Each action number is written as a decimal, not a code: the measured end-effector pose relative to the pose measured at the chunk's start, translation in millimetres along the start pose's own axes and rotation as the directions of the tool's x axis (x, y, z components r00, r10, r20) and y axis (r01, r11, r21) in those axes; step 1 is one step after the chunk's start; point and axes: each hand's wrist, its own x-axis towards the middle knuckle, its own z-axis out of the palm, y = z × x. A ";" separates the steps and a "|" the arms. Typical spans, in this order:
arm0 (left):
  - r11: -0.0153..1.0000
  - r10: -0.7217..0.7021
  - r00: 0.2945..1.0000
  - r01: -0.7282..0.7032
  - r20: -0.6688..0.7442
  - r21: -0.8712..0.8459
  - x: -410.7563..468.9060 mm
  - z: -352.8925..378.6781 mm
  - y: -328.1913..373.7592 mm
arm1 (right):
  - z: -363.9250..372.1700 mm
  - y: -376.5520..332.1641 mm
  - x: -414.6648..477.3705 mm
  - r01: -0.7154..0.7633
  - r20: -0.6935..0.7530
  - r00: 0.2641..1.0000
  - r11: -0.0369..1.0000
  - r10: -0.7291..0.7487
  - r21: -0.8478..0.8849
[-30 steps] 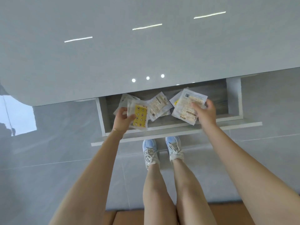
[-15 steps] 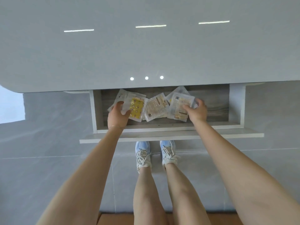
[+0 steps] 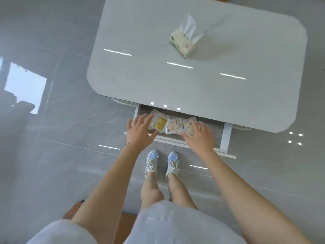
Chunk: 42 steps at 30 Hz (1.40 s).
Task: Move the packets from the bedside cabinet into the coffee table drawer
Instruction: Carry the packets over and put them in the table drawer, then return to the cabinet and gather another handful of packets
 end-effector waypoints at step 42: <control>0.172 -0.975 0.220 0.818 0.023 -0.549 -441.6 -88.8 -610.8 | 286.2 -776.8 -294.4 0.837 0.639 0.366 -0.061 -0.676 -0.544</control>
